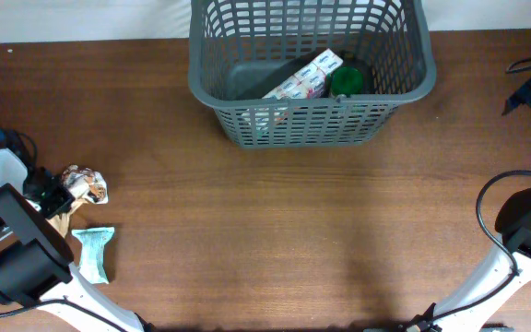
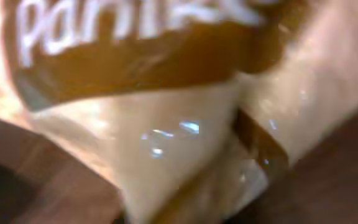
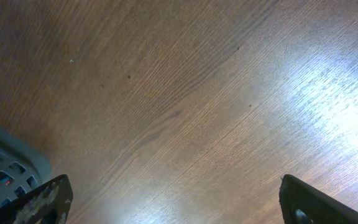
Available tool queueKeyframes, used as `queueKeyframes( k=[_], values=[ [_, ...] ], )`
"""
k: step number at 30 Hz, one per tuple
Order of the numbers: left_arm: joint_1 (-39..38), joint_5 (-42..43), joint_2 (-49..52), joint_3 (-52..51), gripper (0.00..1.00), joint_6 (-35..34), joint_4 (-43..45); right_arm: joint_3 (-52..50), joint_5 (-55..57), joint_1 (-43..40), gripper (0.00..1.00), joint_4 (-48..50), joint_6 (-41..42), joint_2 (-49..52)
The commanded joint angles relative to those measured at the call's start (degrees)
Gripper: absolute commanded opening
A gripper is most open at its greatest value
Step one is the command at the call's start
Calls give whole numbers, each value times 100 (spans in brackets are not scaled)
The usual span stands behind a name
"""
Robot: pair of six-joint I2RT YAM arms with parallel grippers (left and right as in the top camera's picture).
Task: Pack container
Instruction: 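Grasp the brown snack bag with the left gripper and lift it, then carry the snack bag into the basket and release it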
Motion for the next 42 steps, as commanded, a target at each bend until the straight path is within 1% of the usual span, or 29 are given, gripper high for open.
queueKeyframes(
  k=[1,4,10,15,18,20,23,25,28,31,36,39,42],
  values=[
    [15,374,372,-87,2,55,61,-31,-50,2,99,0,61,-74],
    [26,671,356,-20,2,101,61,-31,-50,2,99,0,61,-74],
    [74,1360,125,732,2,1440,-20,-31,-50,2,99,0,61,-74],
    [74,1611,-516,1792,2,2636,-219,-31,-50,2,99,0,61,-74],
    [70,2009,-1008,2444,2,3023,-197,-31,-50,2,99,0,61,-74],
    [13,2516,-1370,2944,2,3609,17,-31,-50,2,99,-2,61,-74],
    [-238,3392,-1825,3580,2,4833,396,-31,-50,2,99,0,61,-74],
    [-595,3748,-2124,3956,2,5722,468,-31,-50,2,99,0,61,-74],
    [-1296,3851,-2522,4271,2,6832,466,-31,-50,2,99,0,61,-74],
    [-2074,3832,-2798,4380,2,7473,472,-31,-50,2,99,0,61,-74],
    [-3488,3757,-2811,4385,2,7759,468,-31,-50,2,99,-2,61,-74],
    [-4221,3281,-2575,4385,2,7855,470,-31,-50,2,99,0,61,-74],
    [-4712,2776,-2243,4385,2,7853,540,-31,-50,2,99,0,61,-74]
  ],
)
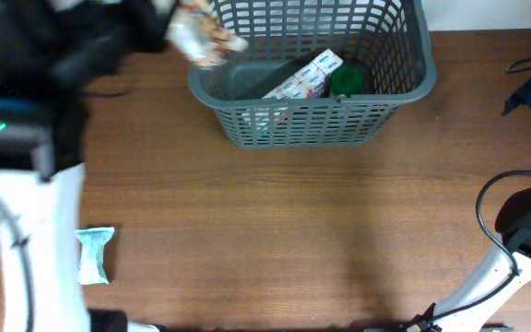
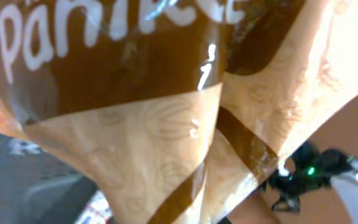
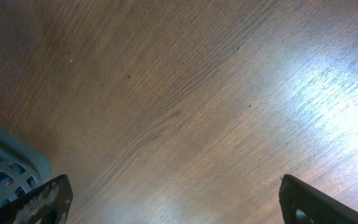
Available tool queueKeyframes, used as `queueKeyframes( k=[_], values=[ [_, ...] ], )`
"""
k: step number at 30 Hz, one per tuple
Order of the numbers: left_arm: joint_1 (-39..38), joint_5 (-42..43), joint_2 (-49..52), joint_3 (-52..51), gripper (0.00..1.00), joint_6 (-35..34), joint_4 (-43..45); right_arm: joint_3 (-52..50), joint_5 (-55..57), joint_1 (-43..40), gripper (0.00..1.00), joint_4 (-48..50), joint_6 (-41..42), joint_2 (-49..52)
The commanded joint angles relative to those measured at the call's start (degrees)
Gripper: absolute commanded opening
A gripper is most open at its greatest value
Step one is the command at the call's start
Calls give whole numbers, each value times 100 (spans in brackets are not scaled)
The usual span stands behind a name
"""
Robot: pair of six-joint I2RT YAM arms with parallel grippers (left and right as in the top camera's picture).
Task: Pack container
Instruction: 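Carry the snack bag into the basket and release it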
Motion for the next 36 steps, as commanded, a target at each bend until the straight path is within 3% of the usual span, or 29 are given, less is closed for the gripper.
queueKeyframes(
  k=[1,10,21,25,26,27,31,33,36],
  values=[
    [-435,-695,446,-15,2,326,136,-31,-50,2,99,0,66,-74],
    [-824,-796,1674,-15,4,-72,702,-31,-50,2,99,0,66,-74],
    [-824,-750,3018,-15,4,-345,461,-31,-50,2,99,0,66,-74],
    [-824,-752,3217,-15,13,-343,369,-31,-50,2,99,0,66,-74],
    [-822,-756,3230,-15,20,-343,354,-31,-50,2,99,0,66,-74],
    [-817,-769,3235,-15,33,-341,339,-31,-50,2,99,0,66,-74],
    [-809,-772,3235,24,92,-341,372,-31,-50,2,99,0,66,-74],
    [-807,-758,3235,70,100,-341,378,-31,-50,2,99,0,66,-74],
    [-767,-518,3222,341,100,-339,358,-31,-50,2,99,0,66,-74]
  ],
)
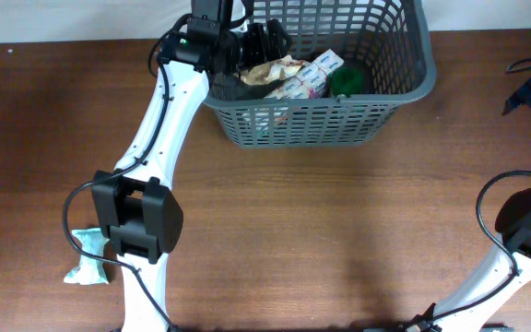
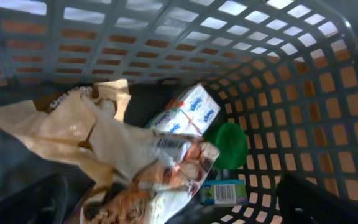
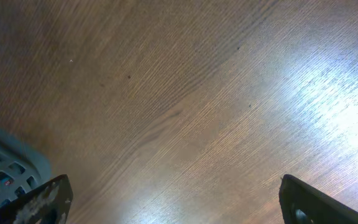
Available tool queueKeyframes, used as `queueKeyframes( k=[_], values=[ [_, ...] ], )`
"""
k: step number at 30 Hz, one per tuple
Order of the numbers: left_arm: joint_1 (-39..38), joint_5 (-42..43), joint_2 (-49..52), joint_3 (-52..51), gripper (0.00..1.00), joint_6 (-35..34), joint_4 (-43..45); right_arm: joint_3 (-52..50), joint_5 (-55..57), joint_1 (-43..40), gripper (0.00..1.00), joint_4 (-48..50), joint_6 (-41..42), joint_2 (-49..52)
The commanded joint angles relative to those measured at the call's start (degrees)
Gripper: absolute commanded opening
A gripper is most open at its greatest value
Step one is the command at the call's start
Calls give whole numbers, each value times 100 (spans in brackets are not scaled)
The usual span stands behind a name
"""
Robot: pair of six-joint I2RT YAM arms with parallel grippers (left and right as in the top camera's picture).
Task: Pack container
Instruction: 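Carry the snack bag into the basket and release it, then move the left gripper back down over the mint-green wipes packet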
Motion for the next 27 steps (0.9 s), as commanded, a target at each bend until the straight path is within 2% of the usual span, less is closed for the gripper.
queueKeyframes(
  k=[1,6,11,16,19,24,27],
  values=[
    [90,466,-109,511,100,-9,-2,-31,-50,2,99,0,63,-74],
    [343,1255,-216,1672,100,-9,-289,-31,-50,2,99,0,63,-74],
    [763,1075,-647,2710,99,-17,-1440,-31,-50,2,99,0,63,-74],
    [1335,-188,-1377,2973,99,-866,-2964,-31,-50,2,99,0,63,-74],
    [1635,-774,-1790,2973,99,-1062,-3770,-31,-50,2,99,0,63,-74],
    [1950,-1482,-2498,2973,99,-1163,-4524,-31,-50,2,99,0,63,-74],
    [2020,-2721,-2927,2942,99,-2352,-5421,-31,-50,2,99,0,63,-74]
  ],
)
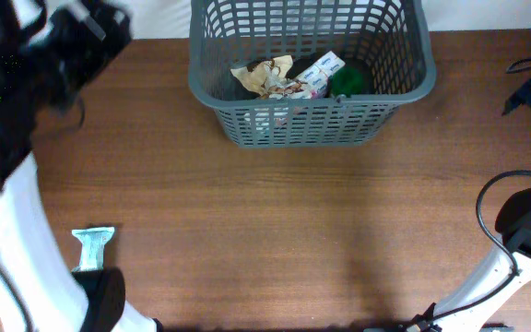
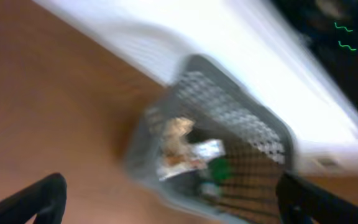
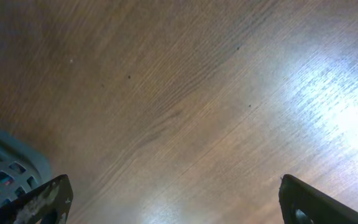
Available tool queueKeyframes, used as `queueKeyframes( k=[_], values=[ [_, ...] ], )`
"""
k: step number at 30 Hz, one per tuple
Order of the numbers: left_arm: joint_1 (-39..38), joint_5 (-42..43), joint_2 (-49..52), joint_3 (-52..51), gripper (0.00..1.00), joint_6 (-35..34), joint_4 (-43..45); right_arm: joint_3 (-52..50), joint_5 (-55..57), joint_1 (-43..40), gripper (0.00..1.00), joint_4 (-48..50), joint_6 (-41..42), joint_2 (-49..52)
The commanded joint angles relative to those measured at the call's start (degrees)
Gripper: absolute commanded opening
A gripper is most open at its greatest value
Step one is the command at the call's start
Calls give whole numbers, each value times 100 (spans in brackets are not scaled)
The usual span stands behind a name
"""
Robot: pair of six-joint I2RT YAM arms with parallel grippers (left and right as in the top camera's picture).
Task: Pack container
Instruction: 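Move the left gripper back down over the mint-green wipes packet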
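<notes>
The grey plastic basket stands at the table's far middle. Inside it lie a crumpled tan-and-brown snack bag, a white carton and a green item. A pale teal packet lies on the table near the front left. My left gripper is open and empty, raised well to the left of the basket; the view is blurred. My right gripper is open over bare wood, with the basket's corner at the left edge.
The left arm shows as a blur across the table's upper left. The right arm's base sits at the right edge, with black gear and cables behind it. The brown wooden table spreads in front of the basket.
My left gripper, open inside the basket just over the snack bag, is now out of the basket, high at the table's upper left. The bag stays in the basket. The right arm is unmoved.
My left gripper was shut on the snack bag at the table's left edge beside the teal packet. Then it held the bag at the basket's left rim. Then it was open in the basket with the bag lying below. Now it is away to the left.
</notes>
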Motion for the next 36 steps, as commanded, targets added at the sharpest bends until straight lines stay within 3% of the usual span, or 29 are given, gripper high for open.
queueKeyframes(
  k=[1,11,20,24,29,36],
  values=[
    [83,-1432,-540,-87,99,-944,-400,-31,-50,2,99,-4,61,-74],
    [203,-2520,-1749,-1637,99,-3064,-400,-31,-50,2,99,-4,61,-74],
    [1049,-2441,-2173,-5053,99,-5947,-396,-31,-50,2,99,-4,61,-74],
    [1482,-1954,-2140,-6398,99,-7084,-107,-31,-50,2,99,-4,61,-74],
    [2090,-1696,-2138,-7925,99,-7311,1215,-31,-50,2,99,-4,61,-74],
    [3143,-968,-2138,-9294,99,-7350,2553,-31,-50,2,99,-4,61,-74]
  ],
)
